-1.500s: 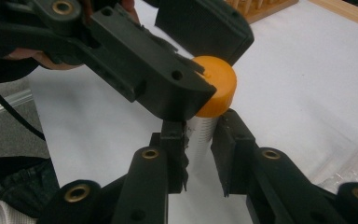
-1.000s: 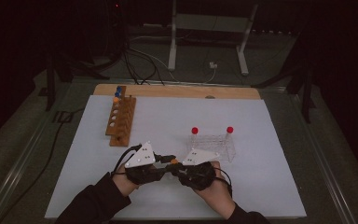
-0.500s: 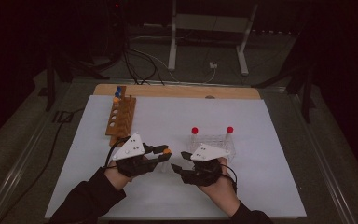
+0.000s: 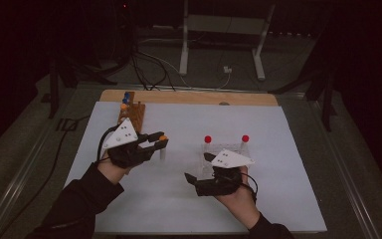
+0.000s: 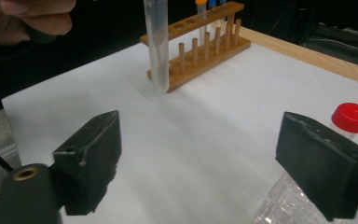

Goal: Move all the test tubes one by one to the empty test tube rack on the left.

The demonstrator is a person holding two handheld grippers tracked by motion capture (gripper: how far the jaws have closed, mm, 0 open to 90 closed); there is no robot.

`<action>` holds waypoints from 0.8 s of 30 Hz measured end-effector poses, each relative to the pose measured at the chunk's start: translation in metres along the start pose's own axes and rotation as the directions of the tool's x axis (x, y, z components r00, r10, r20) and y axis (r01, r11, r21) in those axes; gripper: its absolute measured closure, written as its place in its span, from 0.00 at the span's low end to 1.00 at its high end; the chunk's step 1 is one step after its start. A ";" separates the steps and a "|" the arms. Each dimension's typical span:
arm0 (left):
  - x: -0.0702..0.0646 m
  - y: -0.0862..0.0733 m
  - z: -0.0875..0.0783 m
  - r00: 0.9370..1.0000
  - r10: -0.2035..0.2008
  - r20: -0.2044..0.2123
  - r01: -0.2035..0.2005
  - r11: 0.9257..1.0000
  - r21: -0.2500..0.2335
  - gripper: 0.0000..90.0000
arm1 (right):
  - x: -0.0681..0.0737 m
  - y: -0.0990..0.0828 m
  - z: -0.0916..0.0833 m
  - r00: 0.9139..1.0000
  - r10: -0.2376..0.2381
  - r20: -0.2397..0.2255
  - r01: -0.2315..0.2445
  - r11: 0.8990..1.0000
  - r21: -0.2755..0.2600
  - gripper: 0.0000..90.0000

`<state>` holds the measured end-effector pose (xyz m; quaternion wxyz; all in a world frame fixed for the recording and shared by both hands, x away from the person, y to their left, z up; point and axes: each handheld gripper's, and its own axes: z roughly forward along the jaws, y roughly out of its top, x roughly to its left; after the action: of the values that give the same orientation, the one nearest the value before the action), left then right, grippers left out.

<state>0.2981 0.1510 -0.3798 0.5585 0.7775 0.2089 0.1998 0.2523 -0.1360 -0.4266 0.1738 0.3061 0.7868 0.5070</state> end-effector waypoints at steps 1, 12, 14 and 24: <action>0.003 0.001 -0.001 1.000 -0.003 -0.009 0.003 1.000 0.000 0.80 | 0.000 0.000 0.000 1.000 0.002 0.006 -0.002 1.000 0.000 0.10; 0.044 0.011 -0.017 0.988 -0.022 -0.154 0.019 1.000 -0.017 0.80 | 0.000 0.001 -0.002 0.999 -0.010 -0.038 0.010 1.000 -0.007 0.00; 0.052 0.010 -0.020 0.983 -0.032 -0.179 0.029 0.999 -0.018 0.80 | 0.001 0.001 -0.004 0.999 -0.020 -0.040 0.019 1.000 -0.012 0.00; 0.089 0.004 -0.027 0.947 -0.084 -0.310 0.070 0.996 -0.057 0.80 | -0.001 0.002 -0.005 0.999 -0.010 -0.047 0.009 1.000 -0.017 0.00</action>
<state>0.3578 0.2202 -0.3609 0.5431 0.7146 0.3203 0.3028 0.2507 -0.1393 -0.4231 0.1600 0.2888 0.7877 0.5201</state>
